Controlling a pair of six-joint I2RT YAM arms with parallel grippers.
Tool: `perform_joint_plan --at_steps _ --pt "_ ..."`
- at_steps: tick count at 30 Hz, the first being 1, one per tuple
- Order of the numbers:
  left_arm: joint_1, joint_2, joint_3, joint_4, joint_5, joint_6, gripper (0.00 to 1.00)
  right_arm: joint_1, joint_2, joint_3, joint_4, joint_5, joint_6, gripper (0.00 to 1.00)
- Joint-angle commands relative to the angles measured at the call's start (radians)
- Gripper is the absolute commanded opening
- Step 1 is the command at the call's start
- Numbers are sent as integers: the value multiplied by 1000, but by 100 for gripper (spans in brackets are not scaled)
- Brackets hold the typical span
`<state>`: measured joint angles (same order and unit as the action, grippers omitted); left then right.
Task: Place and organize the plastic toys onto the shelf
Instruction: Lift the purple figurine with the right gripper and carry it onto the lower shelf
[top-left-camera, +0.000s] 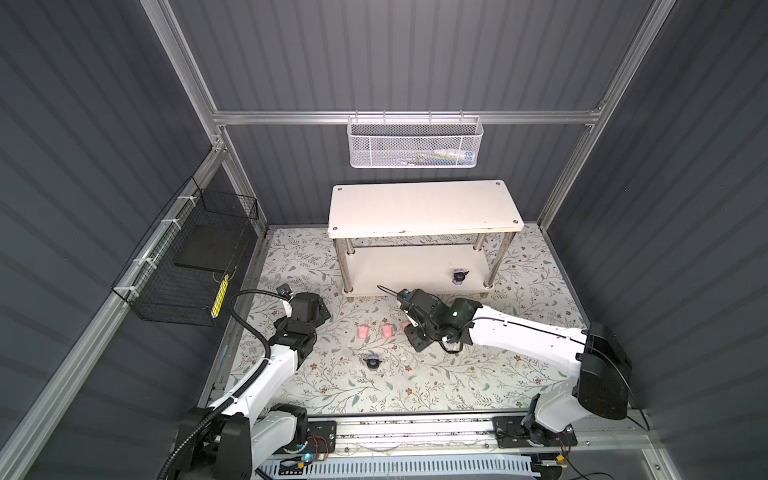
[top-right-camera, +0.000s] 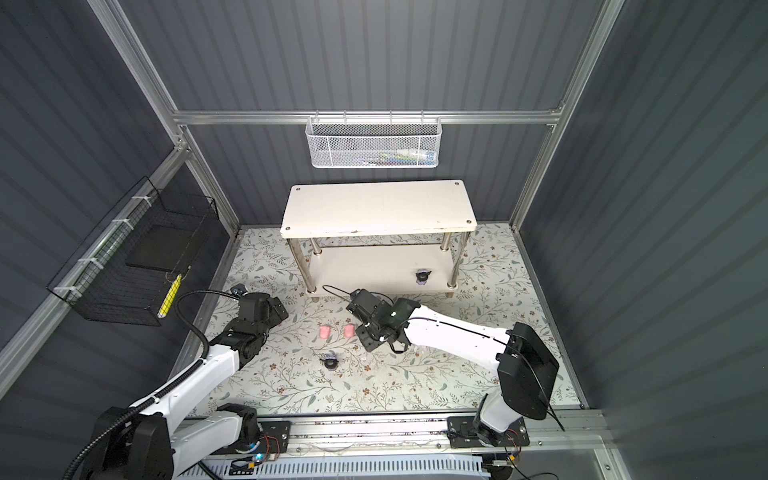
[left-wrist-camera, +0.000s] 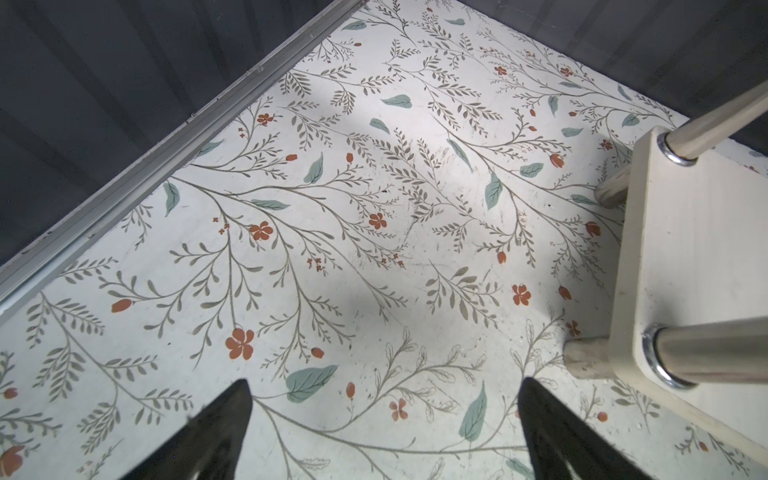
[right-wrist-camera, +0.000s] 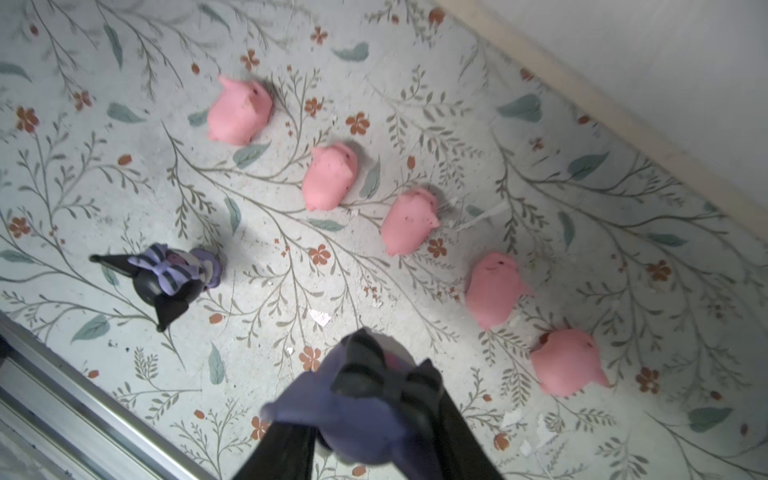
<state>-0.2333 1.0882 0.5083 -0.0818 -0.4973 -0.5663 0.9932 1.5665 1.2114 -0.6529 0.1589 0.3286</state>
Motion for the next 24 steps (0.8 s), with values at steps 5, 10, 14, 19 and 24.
perform_joint_plan --at_steps 5,10,14,19,24 --pt "-1 -4 -7 4 -2 -10 100 -95 22 78 -45 65 -36 36" --pt "-1 0 -7 5 2 -13 100 -180 76 119 2 63 -83 35" --pt "-1 1 -8 4 0 -13 100 -236 124 146 36 71 -122 35" --pt "-1 4 -11 4 -2 -12 100 -278 186 177 73 104 -149 35" --pt "-1 16 -6 5 0 -11 100 -299 228 209 94 116 -163 35"
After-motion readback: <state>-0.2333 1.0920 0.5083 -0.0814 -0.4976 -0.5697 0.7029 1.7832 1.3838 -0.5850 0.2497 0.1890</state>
